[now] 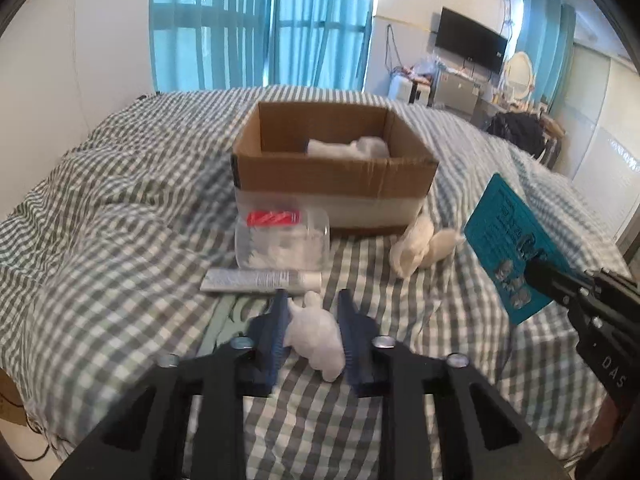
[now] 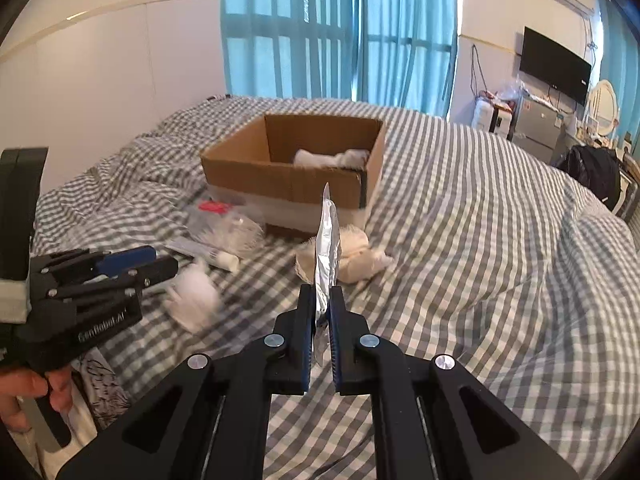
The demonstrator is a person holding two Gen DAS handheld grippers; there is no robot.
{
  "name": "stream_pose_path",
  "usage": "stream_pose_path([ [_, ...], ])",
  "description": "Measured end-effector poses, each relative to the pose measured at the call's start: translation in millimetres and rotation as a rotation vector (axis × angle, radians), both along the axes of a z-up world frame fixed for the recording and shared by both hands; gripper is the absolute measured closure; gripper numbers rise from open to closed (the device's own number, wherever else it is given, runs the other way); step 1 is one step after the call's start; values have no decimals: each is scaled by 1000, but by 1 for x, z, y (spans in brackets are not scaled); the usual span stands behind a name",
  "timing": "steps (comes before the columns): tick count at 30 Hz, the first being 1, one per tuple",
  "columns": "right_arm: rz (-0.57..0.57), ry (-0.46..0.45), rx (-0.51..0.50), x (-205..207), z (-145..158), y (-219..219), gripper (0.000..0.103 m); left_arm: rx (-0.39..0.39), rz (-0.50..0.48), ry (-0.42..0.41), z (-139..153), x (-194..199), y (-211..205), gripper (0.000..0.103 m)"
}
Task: Organize objects
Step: 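Grasp the white figurine with the left tool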
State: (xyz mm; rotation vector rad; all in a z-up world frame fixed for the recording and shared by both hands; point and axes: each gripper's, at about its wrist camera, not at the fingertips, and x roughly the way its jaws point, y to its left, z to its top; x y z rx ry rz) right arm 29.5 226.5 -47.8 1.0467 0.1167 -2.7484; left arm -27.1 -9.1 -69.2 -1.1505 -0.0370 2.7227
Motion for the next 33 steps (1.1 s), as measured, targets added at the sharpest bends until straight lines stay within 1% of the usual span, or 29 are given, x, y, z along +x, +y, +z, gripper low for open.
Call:
stream_pose_path([
  [3, 8, 24, 4, 3, 13, -3, 96, 29, 0, 4, 6, -3, -5, 91],
  [5, 13, 32, 7, 5, 17, -5, 96, 37, -3, -11, 2, -4, -6, 91],
  [7, 14, 32, 15, 6, 18, -5, 96, 40, -9, -33, -7, -3, -6, 88],
  [8, 14, 29, 14, 5, 17, -5, 96, 37, -12, -44, -13, -2, -5, 78],
  [9, 14, 23, 11, 5, 15, -3, 96, 30, -16, -58, -20, -2, -3, 55],
  [10, 11, 16, 7, 4, 12, -2, 96, 22, -19, -72, -26, -2, -1, 44],
  [11, 10, 7, 4, 3, 9, -1, 96, 18, -19, -79, -33, -2, 0, 35],
  [15, 8, -38, 2, -5, -8, 1, 96, 30, -34, -122, -56, -10, 10, 35],
  [18, 2, -72, 15, -12, -25, 1, 96, -9, -38, -146, -73, -20, 22, 35],
  [20, -3, -94, 18, -18, -35, 2, 96, -36, -18, -158, -85, -29, 26, 35],
  [22, -3, -111, 1, -22, -41, 5, 96, -23, 0, -155, -94, -36, 28, 35],
  [25, -4, -124, -7, -26, -46, 9, 96, -45, -9, -148, -104, -44, 33, 35],
  [26, -7, -128, -15, -27, -48, 11, 96, -53, -14, -155, -108, -45, 34, 37],
  [28, -14, -136, -23, -29, -50, 15, 96, -63, -23, -151, -110, -42, 35, 49],
  [29, -18, -140, -25, -30, -51, 16, 96, -61, -29, -145, -109, -40, 34, 52],
  [33, -24, -141, -34, -31, -53, 17, 96, -50, -39, -126, -95, -30, 30, 52],
])
